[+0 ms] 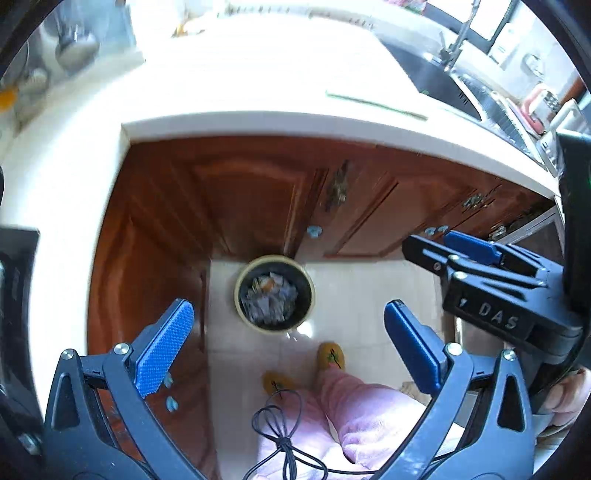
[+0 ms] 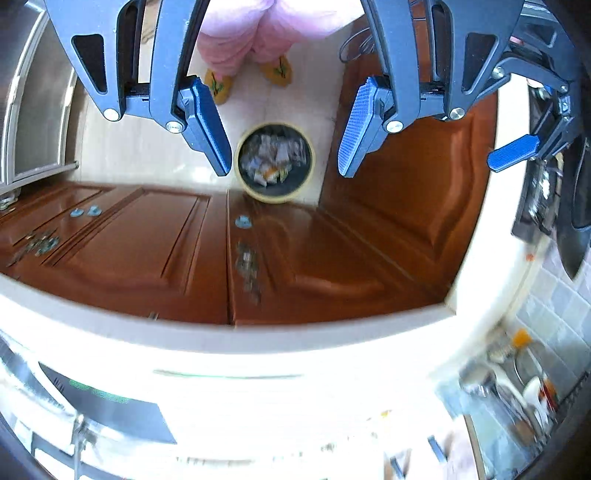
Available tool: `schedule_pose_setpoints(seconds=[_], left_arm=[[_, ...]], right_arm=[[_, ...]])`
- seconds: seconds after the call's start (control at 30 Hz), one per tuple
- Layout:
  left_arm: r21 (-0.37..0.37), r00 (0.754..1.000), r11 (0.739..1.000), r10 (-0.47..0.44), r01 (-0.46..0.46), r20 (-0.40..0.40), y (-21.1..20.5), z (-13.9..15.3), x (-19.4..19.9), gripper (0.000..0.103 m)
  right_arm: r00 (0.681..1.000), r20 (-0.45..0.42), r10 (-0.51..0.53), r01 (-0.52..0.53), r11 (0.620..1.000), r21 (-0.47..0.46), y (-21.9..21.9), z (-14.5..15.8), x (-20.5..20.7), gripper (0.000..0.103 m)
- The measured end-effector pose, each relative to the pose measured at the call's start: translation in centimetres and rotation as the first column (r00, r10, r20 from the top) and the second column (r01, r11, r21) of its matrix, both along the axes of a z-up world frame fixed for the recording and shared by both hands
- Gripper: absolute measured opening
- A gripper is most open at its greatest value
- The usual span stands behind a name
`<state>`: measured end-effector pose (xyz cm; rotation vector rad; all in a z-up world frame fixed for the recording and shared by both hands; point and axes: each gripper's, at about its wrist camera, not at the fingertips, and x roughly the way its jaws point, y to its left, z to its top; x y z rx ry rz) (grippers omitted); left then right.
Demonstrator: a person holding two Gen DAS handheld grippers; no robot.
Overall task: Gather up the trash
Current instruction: 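Raise both open tools back toward the counter, then grasp the plastic bag and yellow packet with the left tool while the right tool grasps the white dropper bottle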
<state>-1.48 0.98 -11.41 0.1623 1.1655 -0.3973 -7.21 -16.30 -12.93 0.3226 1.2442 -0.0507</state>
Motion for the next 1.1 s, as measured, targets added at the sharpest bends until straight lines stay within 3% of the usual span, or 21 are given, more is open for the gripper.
schedule_pose_setpoints(seconds=[0.27, 0.5, 0.7, 0.9, 1.1], left_arm=[[-0.026, 0.985, 1.000, 0.007, -0.002, 0.174, -1.2, 7.4, 1.2, 0.102], [-0.038, 0.938, 0.998, 0.055, -0.044, 0.344, -1.5, 13.2, 2.9, 0.102], [-0.053, 0.911, 0.996, 0.093, -0.078, 0.401, -1.1, 16.8, 7.3, 0.100], [-0.016, 0.892, 0.992, 0.118, -0.123, 0.436, -1.8, 17.7, 14.1, 0.089], [0.010, 0.890, 0.985, 0.150, -0.171, 0.431, -5.0, 15.4, 24.4, 0.081]], right_arm=[[0.991, 0.127, -0.050, 0.054, 0.998, -0.023, -2.2, 8.8, 0.5, 0.061], [0.972, 0.222, -0.082, 0.089, 0.996, -0.021, -4.0, 14.7, 2.7, 0.061], [0.963, 0.263, -0.060, 0.064, 0.998, -0.007, -5.2, 19.0, 7.3, 0.061], [0.962, 0.268, -0.055, 0.038, 0.997, 0.069, -7.6, 19.8, 15.9, 0.061], [0.969, 0.248, -0.013, -0.008, 0.996, 0.085, -10.6, 15.9, 27.9, 0.061]])
